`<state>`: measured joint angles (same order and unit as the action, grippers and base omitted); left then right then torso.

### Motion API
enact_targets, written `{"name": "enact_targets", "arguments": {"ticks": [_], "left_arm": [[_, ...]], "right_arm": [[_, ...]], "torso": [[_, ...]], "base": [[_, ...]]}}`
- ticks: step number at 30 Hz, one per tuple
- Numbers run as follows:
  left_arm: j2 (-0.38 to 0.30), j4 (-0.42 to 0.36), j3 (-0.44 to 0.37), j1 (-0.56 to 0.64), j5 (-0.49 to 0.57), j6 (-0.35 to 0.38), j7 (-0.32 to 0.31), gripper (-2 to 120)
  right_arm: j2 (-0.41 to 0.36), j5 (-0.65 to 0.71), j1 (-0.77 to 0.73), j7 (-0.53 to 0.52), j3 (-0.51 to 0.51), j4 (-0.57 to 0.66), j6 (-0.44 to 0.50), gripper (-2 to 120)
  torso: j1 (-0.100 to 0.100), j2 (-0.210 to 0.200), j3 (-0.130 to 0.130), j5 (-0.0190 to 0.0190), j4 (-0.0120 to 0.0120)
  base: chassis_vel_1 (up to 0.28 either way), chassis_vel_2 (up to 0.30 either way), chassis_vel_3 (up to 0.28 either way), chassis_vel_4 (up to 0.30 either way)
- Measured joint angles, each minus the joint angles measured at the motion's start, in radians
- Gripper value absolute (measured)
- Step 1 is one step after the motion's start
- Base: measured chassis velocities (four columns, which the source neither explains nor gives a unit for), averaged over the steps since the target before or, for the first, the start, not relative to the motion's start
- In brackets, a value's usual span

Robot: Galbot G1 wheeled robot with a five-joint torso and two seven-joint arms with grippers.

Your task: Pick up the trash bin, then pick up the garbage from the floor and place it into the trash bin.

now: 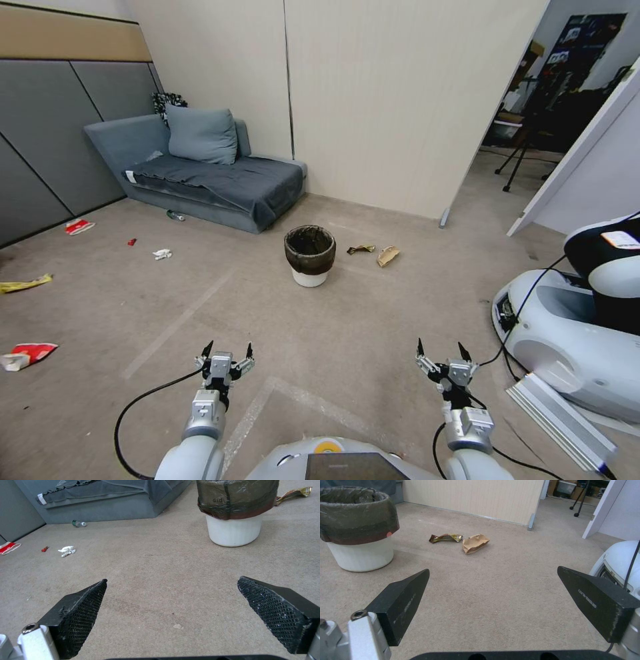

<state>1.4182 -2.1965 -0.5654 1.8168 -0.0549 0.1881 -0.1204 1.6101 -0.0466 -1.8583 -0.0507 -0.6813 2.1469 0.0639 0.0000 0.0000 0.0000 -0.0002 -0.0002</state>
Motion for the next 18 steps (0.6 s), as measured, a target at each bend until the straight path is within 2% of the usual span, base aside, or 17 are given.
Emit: {"name": "enact_targets", "arguments": {"ticks": [18], "left_arm": [[-0.002,-0.021,-0.002,-0.012,0.012,-0.004,0.008,100]], "right_arm": [[-0.001,-0.001,0.006,0.000,0.001,-0.003,0.001,100]], "torso": [[0.000,0.000,0.000,0.0002,0.0002]], "base": [[0.000,0.000,0.000,0.000]]}}
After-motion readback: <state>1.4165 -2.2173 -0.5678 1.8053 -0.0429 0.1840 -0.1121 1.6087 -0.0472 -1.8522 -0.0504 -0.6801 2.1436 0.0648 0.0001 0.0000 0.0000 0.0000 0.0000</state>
